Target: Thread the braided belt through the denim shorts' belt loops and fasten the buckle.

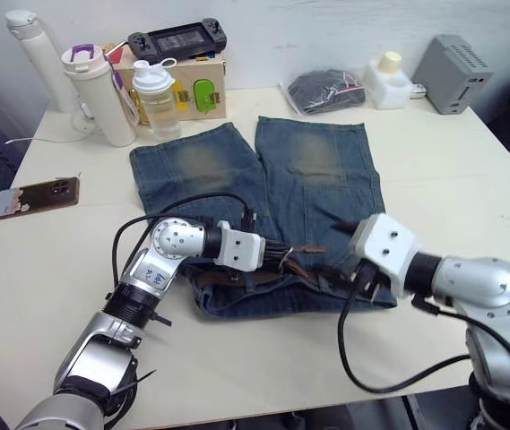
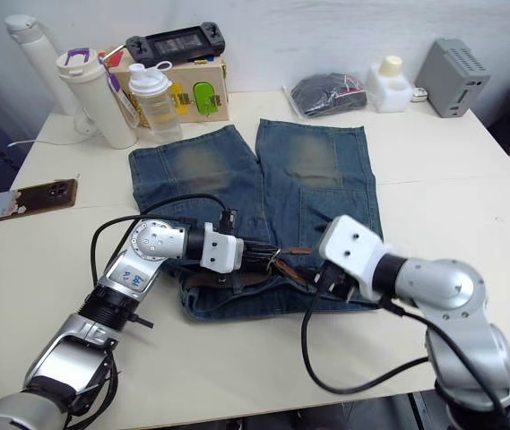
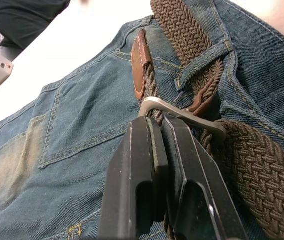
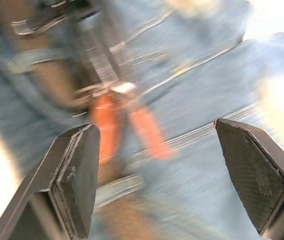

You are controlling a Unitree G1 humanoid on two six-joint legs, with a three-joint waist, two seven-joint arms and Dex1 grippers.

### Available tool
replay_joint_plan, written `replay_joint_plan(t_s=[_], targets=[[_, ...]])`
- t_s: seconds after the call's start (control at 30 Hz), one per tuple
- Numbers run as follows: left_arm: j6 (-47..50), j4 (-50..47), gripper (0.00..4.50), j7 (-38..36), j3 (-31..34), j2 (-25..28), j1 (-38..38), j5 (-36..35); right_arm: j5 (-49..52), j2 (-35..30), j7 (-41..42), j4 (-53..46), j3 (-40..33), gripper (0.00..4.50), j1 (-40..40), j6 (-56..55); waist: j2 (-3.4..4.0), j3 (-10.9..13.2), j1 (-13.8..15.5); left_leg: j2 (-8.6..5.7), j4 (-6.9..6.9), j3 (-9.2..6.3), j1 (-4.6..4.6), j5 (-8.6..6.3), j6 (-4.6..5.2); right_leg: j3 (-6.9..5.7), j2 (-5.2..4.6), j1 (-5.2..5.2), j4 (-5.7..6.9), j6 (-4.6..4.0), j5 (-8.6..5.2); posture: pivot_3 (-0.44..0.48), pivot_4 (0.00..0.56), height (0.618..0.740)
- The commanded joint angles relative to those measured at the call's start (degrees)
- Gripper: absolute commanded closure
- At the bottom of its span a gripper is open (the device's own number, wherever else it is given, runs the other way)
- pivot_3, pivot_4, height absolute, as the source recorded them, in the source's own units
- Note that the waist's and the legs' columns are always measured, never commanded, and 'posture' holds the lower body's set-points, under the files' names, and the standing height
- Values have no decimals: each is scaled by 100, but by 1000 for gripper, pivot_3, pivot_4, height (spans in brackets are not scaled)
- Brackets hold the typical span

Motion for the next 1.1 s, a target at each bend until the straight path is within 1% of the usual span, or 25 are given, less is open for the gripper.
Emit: replay_joint_plan(t_s=[0.03, 0.13, 0.27, 0.4, 0.43, 0.47, 0.57, 0.6, 0.63, 0.73, 0.8, 0.83, 0.87, 0.9, 0.97, 1.03, 1.07, 1.1], targets=[[-137, -105, 4500, 88, -25, -29, -65, 17, -447, -202, -405, 323, 681, 573, -57, -822, 0, 0, -14, -2, -1, 3, 0, 0, 0, 0, -1, -1, 0, 0, 0, 0, 150, 687], [-160, -122, 4500, 107, -12, -11, -75, 41, -707, -305, -552, 559, 1095, 573, -140, -1178, 0, 0, -15, -3, 0, 15, 1, 2, 4, -6, -2, -3, 3, 5, 3, 0, 150, 687], [-169, -145, 4500, 128, 6, 25, -71, 67, -863, -298, -688, 713, 1352, 573, -186, -1420, 0, 0, -14, -3, 2, 15, 1, 4, 8, -6, -4, -2, 2, 8, 4, 0, 150, 687], [-169, -178, 4500, 145, 8, 50, -54, 82, -1009, -311, -775, 826, 1481, 1645, -179, -1555, 0, 0, -14, -4, 1, 15, 1, 4, 8, -7, -4, -2, 2, 8, 4, 0, 150, 687], [-173, -175, 4500, 148, 8, 55, -56, 87, -1039, -320, -790, 851, 1499, 2132, -169, -1588, 0, 0, -14, -4, 2, 15, 1, 4, 8, -7, -5, -2, 2, 8, 5, 0, 150, 687], [-176, -169, 4500, 150, 9, 57, -58, 91, -1057, -324, -796, 869, 1511, 2486, -164, -1610, 0, 0, -15, -4, 2, 15, 1, 4, 8, -6, -5, -2, 2, 8, 5, 0, 150, 687], [-184, -176, 4500, 163, 9, 65, -64, 102, -1105, -342, -783, 864, 1521, 3896, -115, -1641, 0, 0, -15, -4, 1, 15, 1, 4, 8, -6, -4, -2, 2, 8, 5, 0, 150, 687], [-192, -173, 4500, 191, 10, 67, -72, 125, -1115, -334, -783, 846, 1535, 4195, -89, -1624, 0, 0, -15, -4, 1, 14, 1, 4, 8, -6, -4, -2, 2, 8, 5, 0, 150, 687], [-190, -171, 4500, 222, 8, 71, -77, 150, -1131, -330, -785, 833, 1555, 4359, -71, -1616, 0, 0, -15, -4, 1, 15, 1, 4, 8, -6, -4, -2, 2, 8, 5, 0, 150, 687], [-171, -198, 4500, 248, 15, 83, -67, 157, -1148, -271, -801, 791, 1595, 4359, -43, -1540, 0, 0, -15, -4, 2, 15, 1, 4, 8, -6, -4, -2, 2, 8, 5, 0, 150, 687], [13, -323, 4500, 209, 111, 70, -15, -42, -1216, -286, -799, 779, 1654, 4359, -25, -1518, 0, 0, -15, -4, 2, 15, 1, 4, 8, -6, -4, -2, 2, 8, 5, 0, 150, 687], [281, -436, 3719, 178, 219, 28, 24, -287, -1222, -280, -804, 777, 1656, 4500, -11, -1502, 0, 0, -16, -4, 1, 15, 1, 4, 8, -6, -4, -2, 2, 8, 5, 0, 150, 687], [568, -596, 3555, 44, 283, 41, 72, -556, -1240, -280, -816, 785, 1659, 4500, 3, -1497, 0, 0, -18, -4, 2, 15, 0, 4, 8, -6, -4, -2, 2, 8, 5, 0, 150, 687], [746, -720, 3174, 5, 340, 73, 112, -678, -1249, -278, -831, 793, 1657, 4500, 19, -1495, 0, 0, -24, -4, 2, 15, 0, 4, 8, -5, -5, -3, 2, 8, 5, 0, 150, 687], [1067, -927, 2319, 68, 499, 184, 199, -738, -1259, -259, -885, 805, 1630, 4500, 46, -1486, 0, 0, -25, -3, 1, 14, 1, 4, 8, -3, -6, -3, 2, 8, 5, 0, 150, 687], [1581, -1235, 1488, -89, 708, 404, 388, -1101, -1253, -236, -945, 821, 1571, 4500, 74, -1502, 0, 0, -32, -3, 1, 12, 0, 4, 8, -1, -6, -2, 2, 8, 4, 0, 150, 687], [1846, -1389, 952, -196, 826, 545, 508, -1312, -1251, -232, -975, 834, 1537, 4500, 95, -1531, 0, 0, -35, -3, 1, 12, 1, 4, 8, -1, -6, -2, 2, 8, 5, 0, 150, 687], [2030, -1504, 565, -257, 902, 640, 588, -1446, -1247, -231, -995, 842, 1516, 4500, 110, -1551, 0, 0, -36, -2, 0, 12, 1, 4, 8, 2, -6, -3, 2, 8, 4, 0, 150, 687]])
